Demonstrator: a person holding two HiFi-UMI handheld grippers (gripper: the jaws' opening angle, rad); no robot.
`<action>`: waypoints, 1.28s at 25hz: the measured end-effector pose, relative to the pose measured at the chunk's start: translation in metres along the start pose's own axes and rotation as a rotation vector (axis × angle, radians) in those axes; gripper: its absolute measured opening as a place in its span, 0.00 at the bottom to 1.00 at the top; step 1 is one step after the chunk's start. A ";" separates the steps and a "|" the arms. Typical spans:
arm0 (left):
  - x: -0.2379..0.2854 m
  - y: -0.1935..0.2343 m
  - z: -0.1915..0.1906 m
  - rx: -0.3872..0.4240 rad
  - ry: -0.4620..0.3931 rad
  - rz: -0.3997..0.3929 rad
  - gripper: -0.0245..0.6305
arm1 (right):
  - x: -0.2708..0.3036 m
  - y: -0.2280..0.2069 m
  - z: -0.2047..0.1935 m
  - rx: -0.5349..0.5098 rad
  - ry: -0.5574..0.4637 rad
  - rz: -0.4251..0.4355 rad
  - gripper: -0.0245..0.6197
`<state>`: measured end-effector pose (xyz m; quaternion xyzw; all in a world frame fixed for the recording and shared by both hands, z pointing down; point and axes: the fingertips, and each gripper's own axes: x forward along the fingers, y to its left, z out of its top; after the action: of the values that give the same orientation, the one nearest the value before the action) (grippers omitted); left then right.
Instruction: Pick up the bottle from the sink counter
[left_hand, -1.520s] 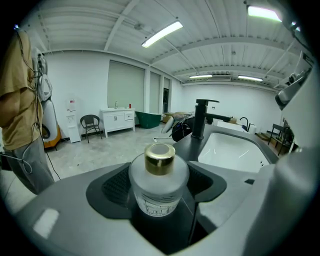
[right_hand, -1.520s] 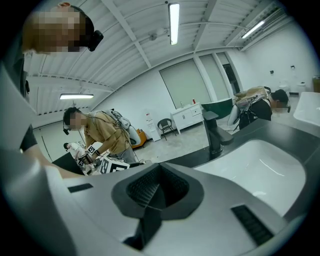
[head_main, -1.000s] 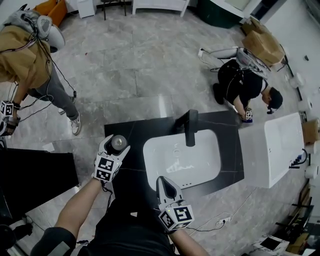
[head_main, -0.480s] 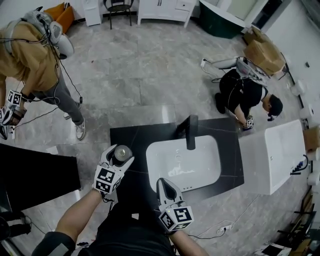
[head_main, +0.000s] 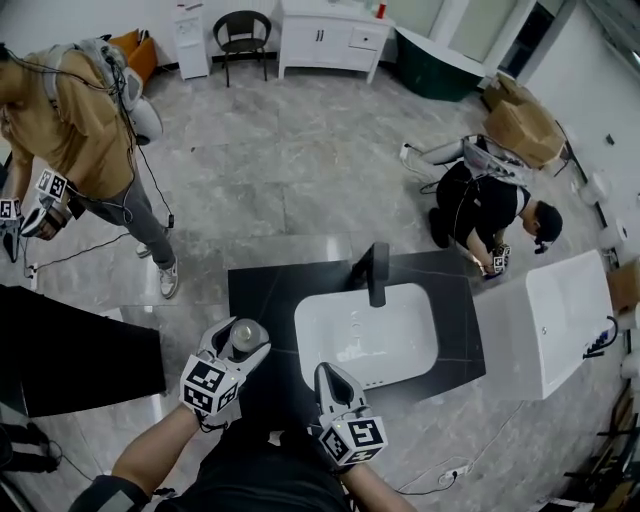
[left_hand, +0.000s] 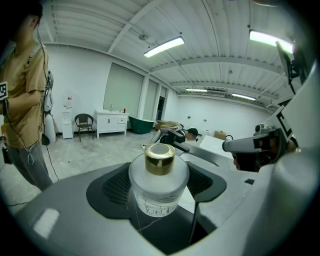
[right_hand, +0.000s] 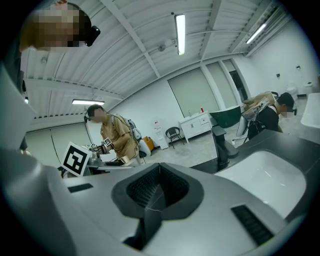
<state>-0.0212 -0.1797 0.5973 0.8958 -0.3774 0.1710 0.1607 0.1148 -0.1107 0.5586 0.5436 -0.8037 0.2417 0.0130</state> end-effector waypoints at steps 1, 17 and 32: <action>-0.005 -0.005 0.000 0.002 0.001 -0.003 0.55 | -0.002 0.000 0.001 -0.001 -0.004 0.001 0.05; -0.071 -0.070 0.024 0.049 -0.034 -0.063 0.55 | -0.035 0.021 0.023 -0.102 -0.059 0.016 0.05; -0.103 -0.099 0.037 0.069 -0.076 -0.073 0.55 | -0.052 0.035 0.040 -0.142 -0.121 0.029 0.05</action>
<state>-0.0101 -0.0654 0.5046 0.9199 -0.3440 0.1438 0.1213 0.1152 -0.0714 0.4960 0.5431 -0.8260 0.1511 -0.0006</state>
